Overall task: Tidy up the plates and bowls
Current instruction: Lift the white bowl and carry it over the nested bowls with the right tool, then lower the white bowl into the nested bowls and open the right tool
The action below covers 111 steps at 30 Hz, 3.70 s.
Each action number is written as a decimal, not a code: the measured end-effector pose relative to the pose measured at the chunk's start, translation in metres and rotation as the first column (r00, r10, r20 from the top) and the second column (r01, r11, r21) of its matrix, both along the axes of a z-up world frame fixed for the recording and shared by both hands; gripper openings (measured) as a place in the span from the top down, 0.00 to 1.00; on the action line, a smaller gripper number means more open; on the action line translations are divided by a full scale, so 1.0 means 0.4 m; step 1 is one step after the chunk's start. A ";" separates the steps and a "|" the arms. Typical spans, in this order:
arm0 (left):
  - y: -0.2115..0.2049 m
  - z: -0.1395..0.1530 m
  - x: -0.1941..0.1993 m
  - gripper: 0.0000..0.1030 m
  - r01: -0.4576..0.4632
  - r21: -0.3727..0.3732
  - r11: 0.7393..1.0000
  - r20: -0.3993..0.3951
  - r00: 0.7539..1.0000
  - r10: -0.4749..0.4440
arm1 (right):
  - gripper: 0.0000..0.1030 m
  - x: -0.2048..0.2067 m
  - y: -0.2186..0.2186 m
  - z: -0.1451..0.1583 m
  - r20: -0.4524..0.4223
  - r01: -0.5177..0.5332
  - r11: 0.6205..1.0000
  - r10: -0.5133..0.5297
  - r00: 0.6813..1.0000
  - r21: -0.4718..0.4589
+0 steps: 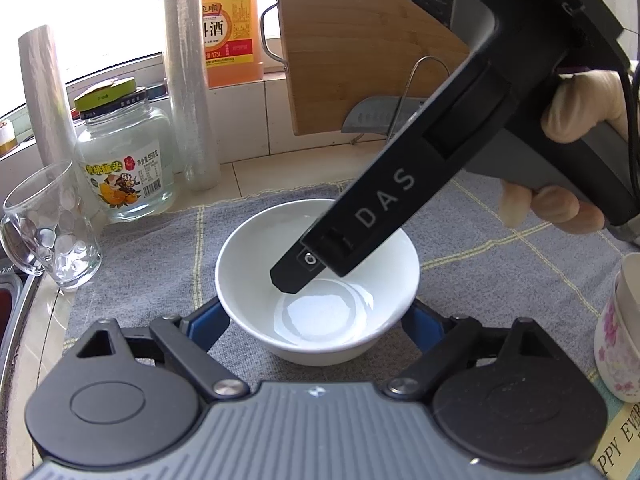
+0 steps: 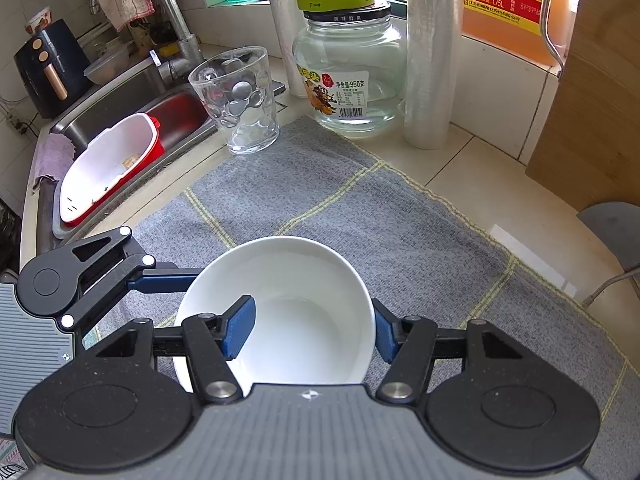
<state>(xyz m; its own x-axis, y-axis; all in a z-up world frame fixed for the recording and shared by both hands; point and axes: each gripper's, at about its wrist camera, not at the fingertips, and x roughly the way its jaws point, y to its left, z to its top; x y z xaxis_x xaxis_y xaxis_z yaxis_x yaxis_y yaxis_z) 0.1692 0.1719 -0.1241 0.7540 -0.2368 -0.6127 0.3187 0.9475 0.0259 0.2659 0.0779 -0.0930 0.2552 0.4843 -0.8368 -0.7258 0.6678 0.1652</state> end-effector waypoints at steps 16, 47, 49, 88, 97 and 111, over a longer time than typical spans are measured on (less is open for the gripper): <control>-0.050 0.103 -0.073 0.11 0.055 -0.002 0.999 -0.037 0.998 -0.055 | 0.35 -0.088 -0.075 0.086 -0.016 0.017 0.999 -0.016 1.000 0.038; -0.312 0.228 -0.294 0.11 0.257 -0.017 0.966 -0.015 0.966 -0.257 | 0.35 -0.394 -0.417 0.241 0.064 0.125 0.990 -0.129 0.990 0.069; -0.329 0.223 -0.297 0.11 0.269 -0.024 0.963 -0.022 0.963 -0.270 | 0.35 -0.405 -0.437 0.240 0.064 0.138 0.988 -0.142 0.988 0.066; -0.390 0.167 -0.297 0.11 0.303 -0.051 0.952 -0.099 0.947 -0.307 | 0.35 -0.439 -0.530 0.144 -0.017 0.210 0.976 -0.209 0.978 0.062; -0.395 0.157 -0.295 0.11 0.303 -0.041 0.952 -0.113 0.945 -0.306 | 0.35 -0.438 -0.532 0.138 -0.018 0.211 0.976 -0.210 0.978 0.062; -0.406 0.146 -0.291 0.06 0.302 -0.030 0.953 -0.132 0.944 -0.303 | 0.28 -0.439 -0.533 0.126 -0.022 0.199 0.977 -0.198 0.980 0.081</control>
